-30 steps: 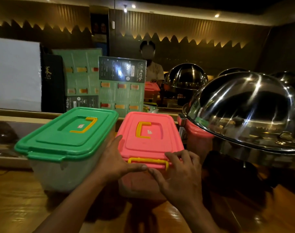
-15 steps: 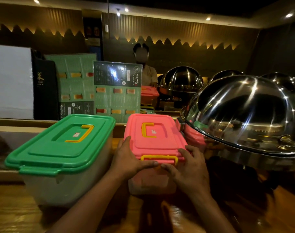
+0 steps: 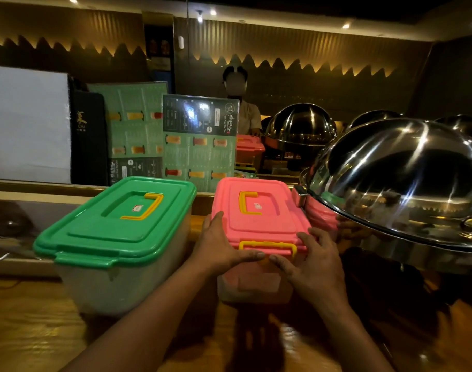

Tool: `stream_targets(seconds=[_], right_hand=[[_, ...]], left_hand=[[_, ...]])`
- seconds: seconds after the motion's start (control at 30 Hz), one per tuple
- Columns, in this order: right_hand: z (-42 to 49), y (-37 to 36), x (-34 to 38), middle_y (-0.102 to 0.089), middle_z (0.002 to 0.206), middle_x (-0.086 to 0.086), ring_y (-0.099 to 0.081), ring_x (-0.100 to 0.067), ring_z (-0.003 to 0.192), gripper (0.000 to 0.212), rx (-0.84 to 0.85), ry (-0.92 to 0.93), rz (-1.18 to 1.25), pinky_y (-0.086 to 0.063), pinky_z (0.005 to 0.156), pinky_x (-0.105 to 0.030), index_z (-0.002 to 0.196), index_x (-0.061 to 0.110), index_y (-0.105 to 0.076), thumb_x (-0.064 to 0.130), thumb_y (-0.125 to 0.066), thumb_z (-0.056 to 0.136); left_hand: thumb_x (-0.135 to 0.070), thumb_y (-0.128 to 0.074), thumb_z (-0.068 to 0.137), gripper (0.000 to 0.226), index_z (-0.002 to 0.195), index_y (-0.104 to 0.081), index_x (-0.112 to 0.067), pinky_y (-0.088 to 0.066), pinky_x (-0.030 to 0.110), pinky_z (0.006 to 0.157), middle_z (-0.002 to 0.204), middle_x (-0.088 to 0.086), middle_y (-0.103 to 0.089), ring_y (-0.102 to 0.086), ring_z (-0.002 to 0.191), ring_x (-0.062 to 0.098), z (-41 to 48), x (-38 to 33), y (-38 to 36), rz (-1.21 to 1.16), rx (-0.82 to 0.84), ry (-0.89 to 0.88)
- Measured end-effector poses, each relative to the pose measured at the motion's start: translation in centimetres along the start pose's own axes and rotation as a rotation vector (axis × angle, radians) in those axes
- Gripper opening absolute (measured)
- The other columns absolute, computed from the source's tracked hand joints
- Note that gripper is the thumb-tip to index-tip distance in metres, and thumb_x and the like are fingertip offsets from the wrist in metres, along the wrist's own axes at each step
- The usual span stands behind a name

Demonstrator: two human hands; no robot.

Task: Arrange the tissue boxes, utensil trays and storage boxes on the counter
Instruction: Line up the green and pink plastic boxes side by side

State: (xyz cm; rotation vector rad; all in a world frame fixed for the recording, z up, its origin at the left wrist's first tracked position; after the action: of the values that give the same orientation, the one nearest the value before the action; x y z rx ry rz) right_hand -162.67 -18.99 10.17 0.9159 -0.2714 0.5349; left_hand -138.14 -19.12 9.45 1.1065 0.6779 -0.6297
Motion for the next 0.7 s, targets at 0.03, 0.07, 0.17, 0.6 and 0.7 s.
stream_targets(seconds=[0.03, 0.07, 0.17, 0.6, 0.7], right_hand=[[-0.2, 0.1, 0.4, -0.053, 0.136, -0.013, -0.050, -0.034, 0.125, 0.080, 0.000, 0.006, -0.014, -0.051, 0.096, -0.053, 0.124, 0.014, -0.066, 0.065, -0.080, 0.064], [-0.4, 0.4, 1.2, -0.052, 0.136, -0.016, -0.050, -0.036, 0.126, 0.077, -0.018, 0.019, -0.016, -0.049, 0.098, -0.053, 0.125, 0.014, -0.065, 0.063, -0.078, 0.066], [-1.5, 1.5, 5.6, -0.054, 0.129, -0.013, -0.051, -0.032, 0.121, 0.059, -0.117, 0.112, 0.102, -0.047, 0.098, -0.052, 0.122, 0.015, -0.066, 0.046, -0.074, 0.072], [-7.8, -10.1, 26.5, -0.044, 0.124, 0.001, -0.049, -0.017, 0.115, 0.073, 0.176, 0.207, 0.273, -0.049, 0.098, -0.037, 0.123, 0.028, -0.062, 0.078, -0.064, 0.070], [-8.1, -10.0, 27.0, -0.044, 0.122, 0.003, -0.051, -0.016, 0.112, 0.075, 0.077, 0.131, 0.227, -0.052, 0.094, -0.036, 0.117, 0.028, -0.064, 0.082, -0.066, 0.064]], left_hand=[[-0.085, -0.079, 0.029, 0.142, 0.150, -0.032, -0.026, -0.039, 0.040, 0.110, 0.150, 0.005, -0.036, -0.036, 0.141, 0.027, -0.2, 0.2, 0.1, 0.031, 0.034, 0.008], [-0.086, -0.077, 0.031, 0.146, 0.154, -0.024, -0.027, -0.027, 0.040, 0.116, 0.160, 0.007, -0.025, -0.022, 0.149, 0.030, -0.5, 0.2, 0.5, 0.067, 0.058, 0.000], [-0.078, -0.079, 0.046, 0.132, 0.156, -0.022, -0.033, -0.012, 0.042, 0.122, 0.168, 0.004, -0.012, -0.006, 0.153, 0.021, -2.3, -0.9, 4.0, 0.180, 0.070, -0.097], [-0.089, -0.072, 0.046, 0.111, 0.142, -0.047, -0.039, -0.046, 0.053, 0.105, 0.159, 0.000, -0.027, -0.041, 0.137, 0.025, -5.6, 16.1, 26.8, 0.327, 0.011, 0.002], [-0.076, -0.085, 0.043, 0.107, 0.139, -0.047, -0.049, -0.057, 0.047, 0.090, 0.149, -0.001, -0.041, -0.055, 0.119, 0.018, -5.6, 19.3, 26.5, 0.069, 0.073, 0.019]])
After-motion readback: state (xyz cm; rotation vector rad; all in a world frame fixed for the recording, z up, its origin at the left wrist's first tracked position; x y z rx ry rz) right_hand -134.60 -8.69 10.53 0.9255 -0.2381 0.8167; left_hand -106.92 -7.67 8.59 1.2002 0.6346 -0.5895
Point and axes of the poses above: each hand's wrist, its own z-axis towards the middle knuckle, its own y-axis out of the back of the hand, x = y × z, the point moved 9 cm from there along z, towards the middle knuckle
